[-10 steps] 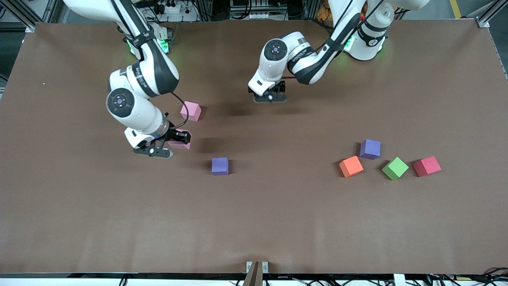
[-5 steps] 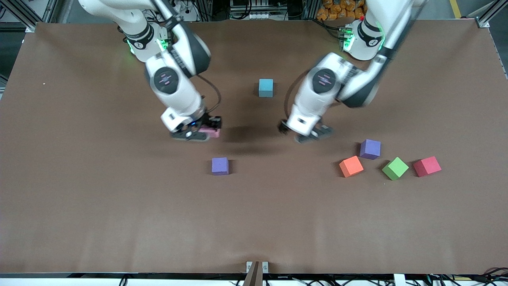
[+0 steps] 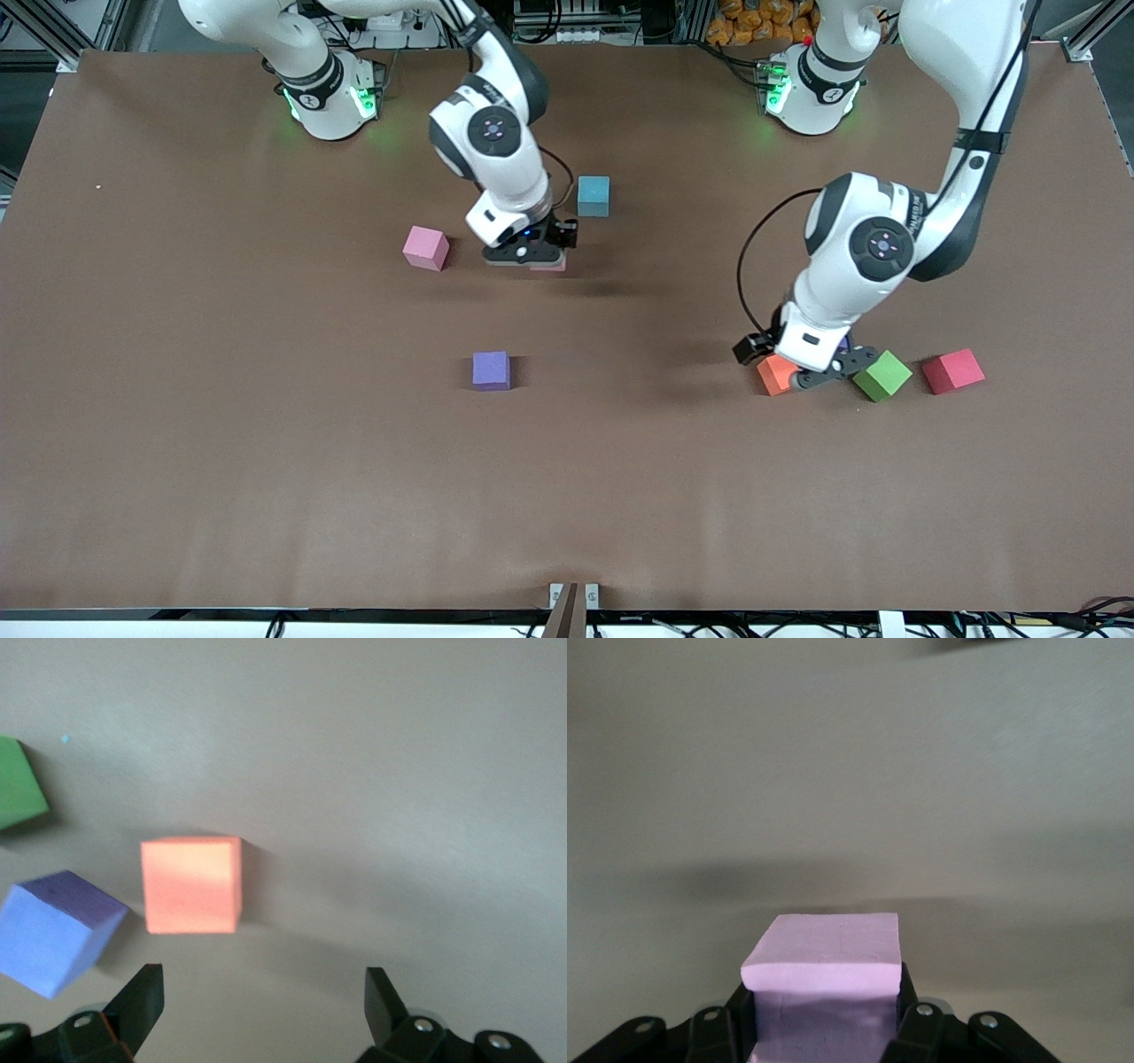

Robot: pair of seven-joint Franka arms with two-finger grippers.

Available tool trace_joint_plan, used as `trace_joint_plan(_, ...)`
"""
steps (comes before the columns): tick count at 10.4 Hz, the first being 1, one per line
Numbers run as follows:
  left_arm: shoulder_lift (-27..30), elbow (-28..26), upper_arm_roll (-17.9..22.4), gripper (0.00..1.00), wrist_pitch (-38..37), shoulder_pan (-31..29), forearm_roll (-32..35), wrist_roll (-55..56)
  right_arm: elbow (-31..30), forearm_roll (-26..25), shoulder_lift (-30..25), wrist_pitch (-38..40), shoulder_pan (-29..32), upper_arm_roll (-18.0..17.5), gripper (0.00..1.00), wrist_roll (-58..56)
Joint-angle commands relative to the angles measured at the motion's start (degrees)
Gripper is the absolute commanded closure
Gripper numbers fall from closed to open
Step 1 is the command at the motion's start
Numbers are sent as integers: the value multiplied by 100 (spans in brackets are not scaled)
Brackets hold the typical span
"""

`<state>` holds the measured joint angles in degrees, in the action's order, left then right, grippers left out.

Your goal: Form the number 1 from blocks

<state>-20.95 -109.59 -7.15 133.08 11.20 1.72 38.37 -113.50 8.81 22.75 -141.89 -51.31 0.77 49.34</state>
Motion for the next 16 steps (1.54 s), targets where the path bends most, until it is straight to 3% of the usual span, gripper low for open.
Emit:
trace_joint_plan(1,-277,174,353,0,-89,66,14,-425,389,86,448,-232,-430,55,53,487)
trace_joint_plan(4,-453,244,539,0,-80,57,-13,-690,645,77,827,-357,-792,64,53,805)
trace_joint_plan(10,-962,684,548,0,-80,93,-13,-972,364,59,748,-357,-1047,64,52,806)
trace_joint_plan(13,-1086,710,565,0,-80,93,-100,-972,259,59,722,-357,-1056,64,48,806)
trace_joint_plan(14,-1121,711,574,0,-80,110,-232,-972,241,59,704,-357,-1065,64,30,806)
trace_joint_plan(15,-1139,711,574,0,-80,128,-277,-981,241,51,670,-365,-1065,64,0,832)
trace_joint_plan(16,-1174,702,574,0,-80,128,-277,-981,215,51,513,-348,-1022,64,0,849)
